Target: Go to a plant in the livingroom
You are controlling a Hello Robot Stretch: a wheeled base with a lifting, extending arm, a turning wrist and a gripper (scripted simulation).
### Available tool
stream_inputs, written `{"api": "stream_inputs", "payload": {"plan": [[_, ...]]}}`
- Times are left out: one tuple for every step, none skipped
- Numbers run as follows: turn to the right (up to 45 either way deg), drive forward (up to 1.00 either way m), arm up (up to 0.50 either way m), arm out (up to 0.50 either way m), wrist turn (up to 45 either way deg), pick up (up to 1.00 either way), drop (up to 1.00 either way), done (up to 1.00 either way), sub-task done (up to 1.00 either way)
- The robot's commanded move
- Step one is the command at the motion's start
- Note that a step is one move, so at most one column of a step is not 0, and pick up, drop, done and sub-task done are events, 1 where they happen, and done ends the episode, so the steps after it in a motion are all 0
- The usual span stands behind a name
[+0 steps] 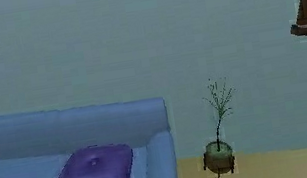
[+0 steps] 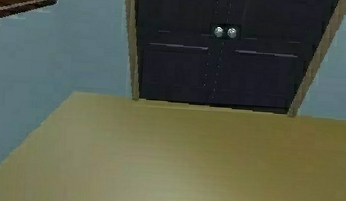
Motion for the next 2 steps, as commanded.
{"api": "stream_inputs", "payload": {"plan": [[18.0,0.0,0.0,0.0,0.0,0.0,0.0,0.0,0.0],[0.0,0.0,0.0,0.0,0.0,0.0,0.0,1.0,0.0]]}}
